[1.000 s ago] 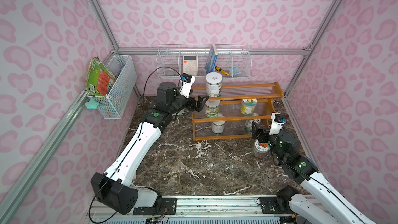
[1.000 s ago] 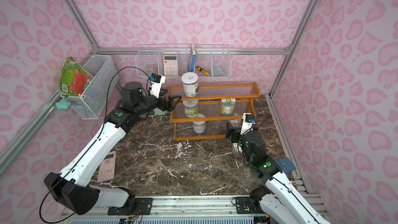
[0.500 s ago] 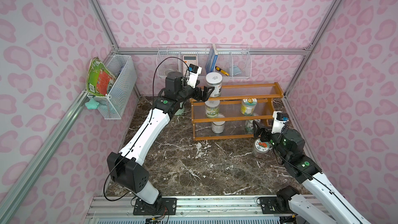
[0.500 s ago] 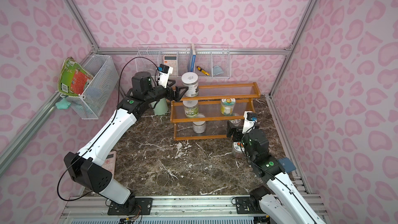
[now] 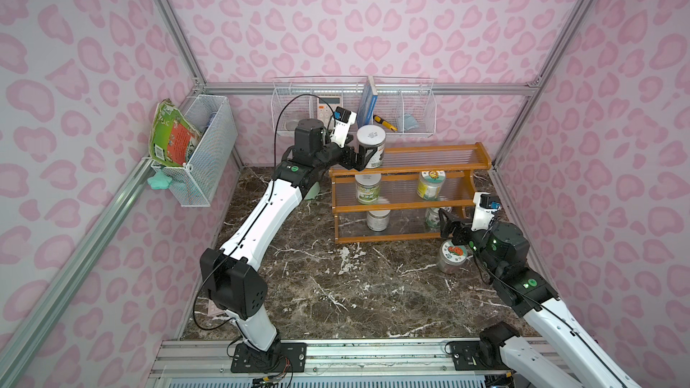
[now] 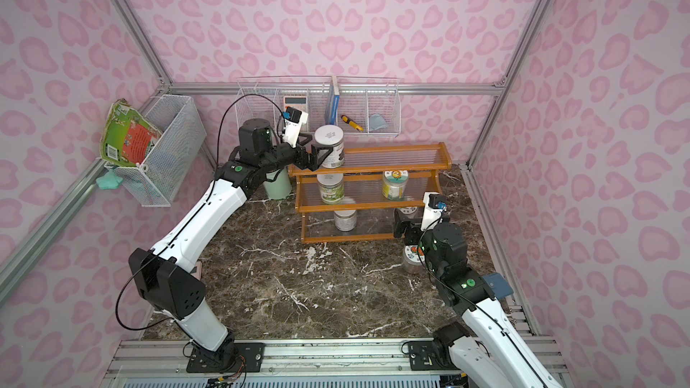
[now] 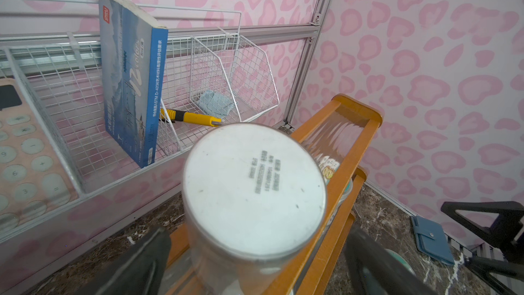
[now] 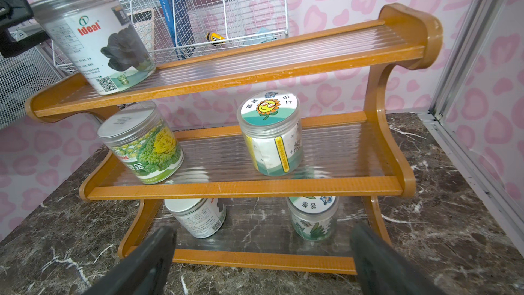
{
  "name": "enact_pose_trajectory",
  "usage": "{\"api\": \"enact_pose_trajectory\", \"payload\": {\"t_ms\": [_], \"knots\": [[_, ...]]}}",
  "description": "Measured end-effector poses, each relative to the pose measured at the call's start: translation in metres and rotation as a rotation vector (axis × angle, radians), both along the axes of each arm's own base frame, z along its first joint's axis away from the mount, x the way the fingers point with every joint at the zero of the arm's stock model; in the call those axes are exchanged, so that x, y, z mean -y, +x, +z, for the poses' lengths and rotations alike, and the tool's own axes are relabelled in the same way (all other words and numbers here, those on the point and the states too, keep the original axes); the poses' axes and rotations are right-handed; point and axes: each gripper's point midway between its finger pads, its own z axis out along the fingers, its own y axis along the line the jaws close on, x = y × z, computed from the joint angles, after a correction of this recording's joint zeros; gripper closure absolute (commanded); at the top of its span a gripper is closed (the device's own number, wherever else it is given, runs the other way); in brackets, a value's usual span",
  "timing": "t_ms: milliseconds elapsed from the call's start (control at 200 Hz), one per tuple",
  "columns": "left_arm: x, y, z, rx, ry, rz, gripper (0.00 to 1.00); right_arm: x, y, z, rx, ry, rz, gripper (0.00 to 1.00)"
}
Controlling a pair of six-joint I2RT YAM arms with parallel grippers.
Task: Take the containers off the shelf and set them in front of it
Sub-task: 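Pick up a container from the shelf.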
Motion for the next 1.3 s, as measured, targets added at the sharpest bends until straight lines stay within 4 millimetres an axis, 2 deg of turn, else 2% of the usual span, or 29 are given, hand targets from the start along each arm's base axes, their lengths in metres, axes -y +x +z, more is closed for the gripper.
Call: {"api": "enact_pose_trajectory", "payload": {"t_ms": [880,1145,1300], "knots": [[0.029,0.030,-0.009,0.017,0.006,-0.018,0.01,0.003,-0.002,-0.001,-0.001,0.018,-0.001,0.01],[0.030,0.033,-0.009,0.038,0.025,0.002,0.21,0.007,-0.005,-0.001,0.001,0.019,-0.009,0.01],[0.029,0.033,-0.008,0.041,0.032,0.015,0.24,0.009,-0.005,0.001,0.006,0.022,-0.013,0.01]]}}
